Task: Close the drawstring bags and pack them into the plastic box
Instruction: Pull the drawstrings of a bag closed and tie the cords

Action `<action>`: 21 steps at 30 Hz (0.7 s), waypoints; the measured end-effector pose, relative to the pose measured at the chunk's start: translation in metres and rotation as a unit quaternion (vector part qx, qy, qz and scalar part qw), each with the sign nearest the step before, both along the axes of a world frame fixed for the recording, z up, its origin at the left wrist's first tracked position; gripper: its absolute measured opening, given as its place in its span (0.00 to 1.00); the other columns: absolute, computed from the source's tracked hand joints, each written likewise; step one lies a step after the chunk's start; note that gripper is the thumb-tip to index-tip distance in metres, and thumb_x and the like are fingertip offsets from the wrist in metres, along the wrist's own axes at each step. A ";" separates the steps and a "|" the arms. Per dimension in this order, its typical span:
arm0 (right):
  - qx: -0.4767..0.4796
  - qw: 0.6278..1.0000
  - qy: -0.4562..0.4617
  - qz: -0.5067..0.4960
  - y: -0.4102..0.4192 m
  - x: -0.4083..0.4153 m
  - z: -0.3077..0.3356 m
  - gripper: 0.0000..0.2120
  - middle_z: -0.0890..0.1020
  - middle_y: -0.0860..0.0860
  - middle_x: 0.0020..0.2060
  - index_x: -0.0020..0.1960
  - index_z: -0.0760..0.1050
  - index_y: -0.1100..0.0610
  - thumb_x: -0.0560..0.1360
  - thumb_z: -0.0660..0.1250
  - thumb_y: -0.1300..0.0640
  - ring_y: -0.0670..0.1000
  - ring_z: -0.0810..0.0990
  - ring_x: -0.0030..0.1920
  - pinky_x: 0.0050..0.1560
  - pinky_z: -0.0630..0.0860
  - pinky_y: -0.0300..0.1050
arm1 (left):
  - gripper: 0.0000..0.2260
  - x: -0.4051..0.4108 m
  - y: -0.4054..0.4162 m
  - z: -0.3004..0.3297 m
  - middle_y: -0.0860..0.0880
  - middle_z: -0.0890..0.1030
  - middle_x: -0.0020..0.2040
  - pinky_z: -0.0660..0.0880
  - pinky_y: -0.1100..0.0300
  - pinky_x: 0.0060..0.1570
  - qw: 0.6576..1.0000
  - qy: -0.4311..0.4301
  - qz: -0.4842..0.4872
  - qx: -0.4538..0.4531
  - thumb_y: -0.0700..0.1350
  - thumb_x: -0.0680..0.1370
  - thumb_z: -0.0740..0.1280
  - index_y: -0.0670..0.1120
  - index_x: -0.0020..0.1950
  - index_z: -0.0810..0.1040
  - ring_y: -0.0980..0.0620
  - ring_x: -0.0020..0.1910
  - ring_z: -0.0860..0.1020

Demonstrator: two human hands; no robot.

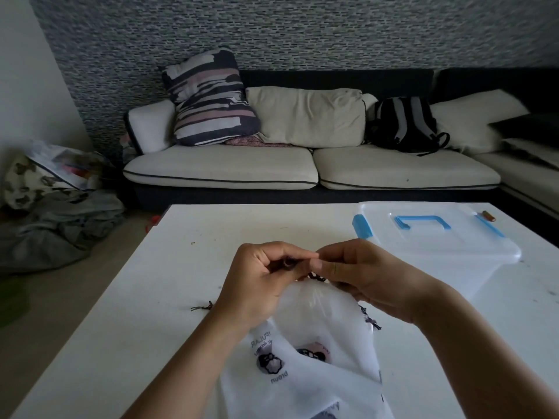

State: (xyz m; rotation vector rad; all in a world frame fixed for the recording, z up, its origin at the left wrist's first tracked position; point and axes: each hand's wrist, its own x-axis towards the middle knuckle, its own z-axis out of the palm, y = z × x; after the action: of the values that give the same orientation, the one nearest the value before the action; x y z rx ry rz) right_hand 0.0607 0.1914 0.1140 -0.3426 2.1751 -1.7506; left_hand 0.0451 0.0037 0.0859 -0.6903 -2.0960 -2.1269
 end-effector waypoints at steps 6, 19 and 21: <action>0.014 1.000 -0.016 -0.005 0.008 -0.004 -0.006 0.29 0.75 0.62 0.40 0.48 0.78 0.68 0.65 0.78 0.43 0.60 0.69 0.42 0.46 0.63 0.55 | 0.06 -0.001 -0.002 0.000 0.47 0.87 0.39 0.79 0.64 0.44 1.000 0.000 -0.013 -0.019 0.42 0.69 0.75 0.43 0.45 0.86 0.53 0.40 0.84; -0.003 0.996 0.084 -0.028 0.009 -0.006 -0.007 0.08 0.81 0.56 0.39 0.48 0.82 0.61 0.78 0.68 0.56 0.53 0.76 0.40 0.42 0.72 0.47 | 0.07 -0.007 -0.003 -0.002 0.46 0.86 0.38 0.77 0.65 0.38 0.999 -0.037 0.005 0.010 0.42 0.69 0.74 0.41 0.45 0.86 0.55 0.36 0.82; -0.009 0.995 0.090 -0.042 0.008 -0.007 -0.009 0.07 0.82 0.56 0.41 0.50 0.82 0.61 0.80 0.66 0.60 0.52 0.77 0.42 0.44 0.73 0.46 | 0.07 -0.006 -0.004 -0.002 0.47 0.86 0.39 0.78 0.65 0.39 0.999 -0.033 0.011 0.006 0.43 0.69 0.75 0.43 0.44 0.87 0.54 0.37 0.83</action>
State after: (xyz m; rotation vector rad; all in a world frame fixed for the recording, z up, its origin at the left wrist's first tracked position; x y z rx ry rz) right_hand 0.0535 0.1990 0.1048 -0.4351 2.3305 -1.8487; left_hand 0.0386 -0.0006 0.0836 -0.6000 -2.1113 -2.1778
